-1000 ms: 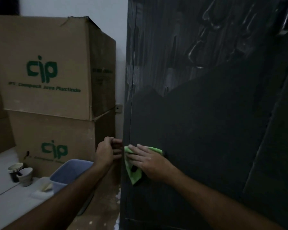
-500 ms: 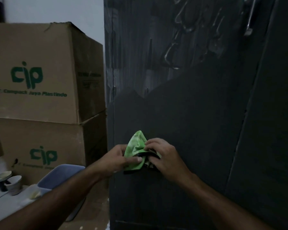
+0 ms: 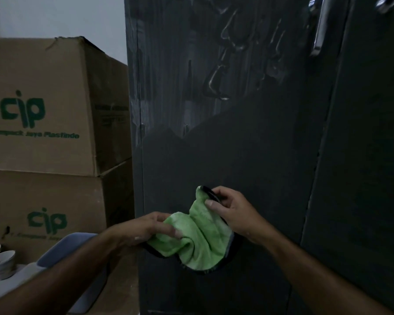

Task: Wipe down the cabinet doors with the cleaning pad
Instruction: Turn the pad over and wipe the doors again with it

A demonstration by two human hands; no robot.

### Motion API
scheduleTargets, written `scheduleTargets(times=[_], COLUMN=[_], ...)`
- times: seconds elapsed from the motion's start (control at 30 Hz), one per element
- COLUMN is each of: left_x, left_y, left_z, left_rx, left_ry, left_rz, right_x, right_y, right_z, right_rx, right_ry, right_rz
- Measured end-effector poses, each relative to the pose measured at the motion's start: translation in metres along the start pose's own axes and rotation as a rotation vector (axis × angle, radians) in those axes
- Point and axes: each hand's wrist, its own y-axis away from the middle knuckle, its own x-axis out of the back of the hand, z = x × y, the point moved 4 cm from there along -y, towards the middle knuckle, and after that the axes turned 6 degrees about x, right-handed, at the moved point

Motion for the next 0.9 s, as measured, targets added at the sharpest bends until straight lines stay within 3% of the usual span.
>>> scheduleTargets(times=[0.17,0.27,0.37,0.47,0.53,0.6,0.67,0.73,0.8,0.9], left_x=[-0.005,-0.005,-0.005,-0.007,-0.008,-0.004,0.002,0.007,0.009,0.011], left_y=[-0.013,-0.013,-0.008,0.0,-0.002,-0.003,-0.001,0.0,0.001,0.0], left_z=[-0.007,-0.007,-0.001,0.002,0.002,0.005,0.011,0.016,0.017,0.016], left_rx=[0.1,0.185,0.142,0.086,0.029,-0.026,-0.083,-0.13,-0.161,-0.197], left_ry=[-0.006,0.277,0.542,0.29,0.148,0.136,0.084,0.042,0.045,0.072], left_rz=[0.203,0.206,0.001,0.004,0.072,0.131,0.151,0.129,0.101,0.081], right_x=[-0.001,-0.012,-0.036,-0.056,-0.05,-0.03,-0.01,-0.006,-0.013,-0.012], right_y=[-0.002,-0.001,0.008,0.02,0.021,0.015,0.009,0.009,0.015,0.021], right_z=[-0.01,-0.021,-0.033,-0.022,-0.019,-0.021,-0.016,-0.002,0.013,0.012], right_rx=[0.007,0.079,0.252,0.369,0.272,0.205,0.13,-0.063,-0.25,-0.302], right_ry=[0.174,0.275,0.396,0.758,0.653,0.449,0.411,0.395,0.2,-0.06], right_rz=[0.125,0.088,-0.062,-0.352,-0.359,-0.142,0.021,-0.074,-0.207,-0.175])
